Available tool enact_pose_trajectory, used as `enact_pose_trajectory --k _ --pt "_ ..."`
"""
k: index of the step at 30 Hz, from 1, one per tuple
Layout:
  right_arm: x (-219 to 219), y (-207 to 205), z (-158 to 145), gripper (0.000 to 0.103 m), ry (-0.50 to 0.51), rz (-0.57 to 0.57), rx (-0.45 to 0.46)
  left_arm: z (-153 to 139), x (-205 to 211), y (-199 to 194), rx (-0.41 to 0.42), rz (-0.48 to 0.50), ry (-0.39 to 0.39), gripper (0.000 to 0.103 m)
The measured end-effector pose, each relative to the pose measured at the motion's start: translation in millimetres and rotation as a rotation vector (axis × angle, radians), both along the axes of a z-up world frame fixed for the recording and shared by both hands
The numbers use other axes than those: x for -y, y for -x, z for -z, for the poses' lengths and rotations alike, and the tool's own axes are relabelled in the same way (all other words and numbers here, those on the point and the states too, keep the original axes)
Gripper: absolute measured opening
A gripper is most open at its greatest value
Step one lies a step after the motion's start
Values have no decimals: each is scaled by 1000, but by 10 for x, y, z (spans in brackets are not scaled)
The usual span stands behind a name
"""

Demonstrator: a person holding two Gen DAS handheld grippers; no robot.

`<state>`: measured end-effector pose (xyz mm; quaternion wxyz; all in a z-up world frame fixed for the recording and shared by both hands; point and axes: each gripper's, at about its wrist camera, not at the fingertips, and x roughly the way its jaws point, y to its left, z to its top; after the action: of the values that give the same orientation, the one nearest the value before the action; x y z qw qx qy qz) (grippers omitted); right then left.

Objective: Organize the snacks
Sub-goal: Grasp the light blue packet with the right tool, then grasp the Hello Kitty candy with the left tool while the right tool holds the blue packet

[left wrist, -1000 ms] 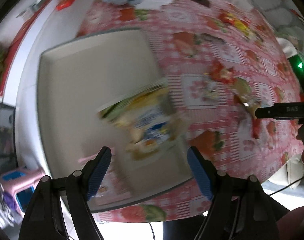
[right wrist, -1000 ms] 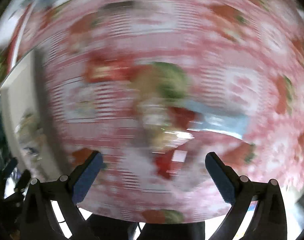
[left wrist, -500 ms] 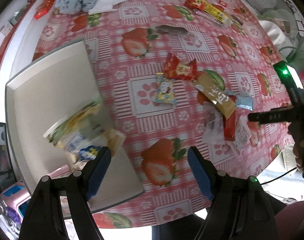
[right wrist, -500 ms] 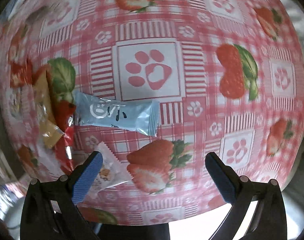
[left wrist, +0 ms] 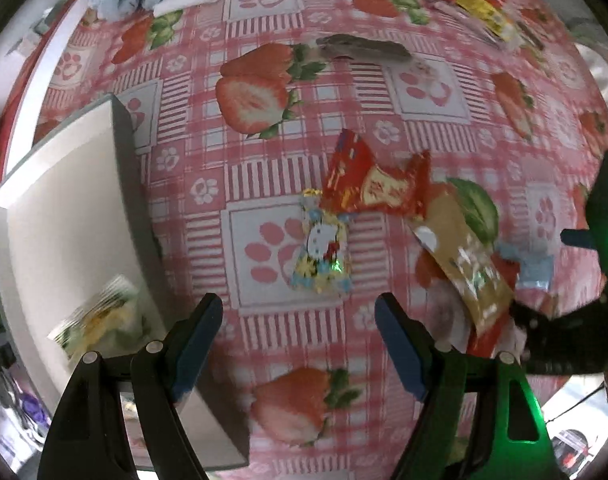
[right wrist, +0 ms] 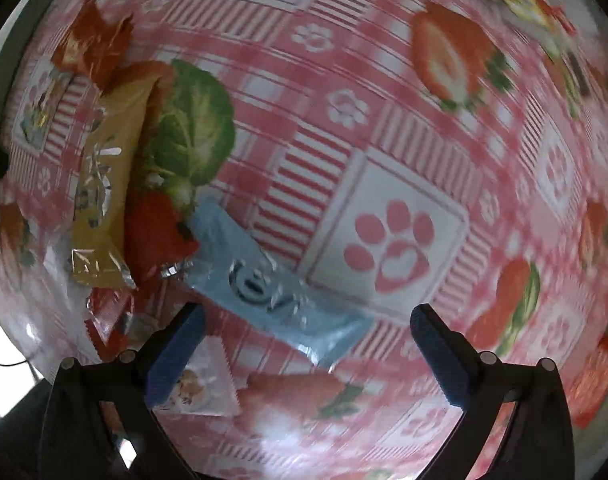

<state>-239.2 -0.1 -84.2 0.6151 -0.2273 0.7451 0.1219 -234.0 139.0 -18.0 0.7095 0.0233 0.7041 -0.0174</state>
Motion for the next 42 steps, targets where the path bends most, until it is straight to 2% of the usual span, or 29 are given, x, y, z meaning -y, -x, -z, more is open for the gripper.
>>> enact_pose_trajectory --k 2,8,12,13,16,18,19,20,21,22,24,29,34,40,42 --pt "-123 -92 25 103 -16 -26 0 63 19 -49 -4 -2 -17 82" --pt "-69 -280 -46 103 -46 -6 0 257 91 -125 -39 -1 -37 82" --pt "-81 -76 -58 103 -51 -60 -7 320 100 -169 -42 -19 -29 87" --pt "-140 -18 -78 100 -55 -79 -8 325 91 -182 -44 -24 -23 87" --pt "-231 90 -170 85 -65 -96 9 340 67 -237 -45 -29 -17 87" --pt "-256 121 -251 62 -74 -92 21 337 57 -250 -44 -30 -11 83" --pt "-200 156 -318 54 -78 -82 30 334 59 -244 -45 -36 3 81" --pt "-251 186 -413 37 -77 -72 35 337 84 -248 -45 -40 16 76" --pt "-235 168 -448 26 -78 -58 37 322 98 -249 -42 -36 17 69" --pt "-202 141 -473 26 -88 -39 32 298 124 -247 -35 -24 19 64" --pt "-159 98 -522 26 -107 5 19 253 195 -231 -25 5 19 34" --pt "155 -18 -600 26 -188 198 -28 203 264 -172 -29 6 43 34" --pt "466 -41 -651 26 -234 355 -60 -18 241 -24 8 25 89 34" --pt "712 38 -738 26 -255 419 -50 -243 207 141 37 39 110 34" --pt "696 -9 -838 26 -262 414 -42 -322 131 152 50 36 118 27"
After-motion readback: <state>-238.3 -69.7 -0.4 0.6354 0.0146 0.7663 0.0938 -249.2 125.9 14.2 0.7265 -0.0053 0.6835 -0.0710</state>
